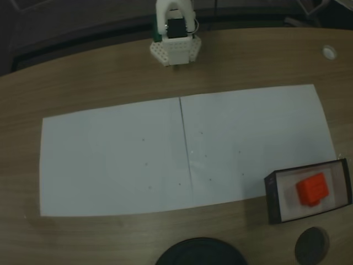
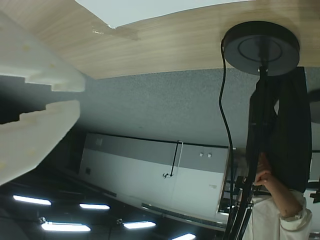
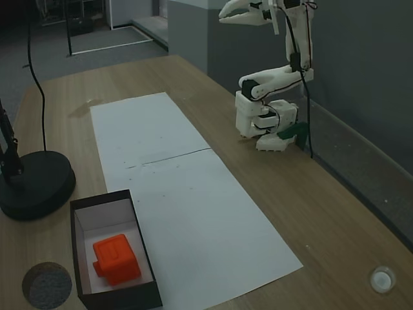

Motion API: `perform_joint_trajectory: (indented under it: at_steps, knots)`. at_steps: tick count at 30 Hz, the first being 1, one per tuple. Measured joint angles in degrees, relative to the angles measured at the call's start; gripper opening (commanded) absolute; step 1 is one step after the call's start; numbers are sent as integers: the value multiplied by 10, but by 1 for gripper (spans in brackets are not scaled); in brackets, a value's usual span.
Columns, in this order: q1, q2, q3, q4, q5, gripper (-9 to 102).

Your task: Grab a orange square and put it in the box.

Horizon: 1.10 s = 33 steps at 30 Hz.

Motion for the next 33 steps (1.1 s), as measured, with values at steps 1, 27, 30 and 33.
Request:
perform_joint_trajectory:
  at_steps: [1, 27, 30, 33]
  knots:
    - [0, 11, 12, 0, 0, 0]
    - [-27, 249, 294, -64, -2, 0]
    - [-27, 249, 320, -91, -2, 0]
    - [-27, 249, 367, -137, -2, 0]
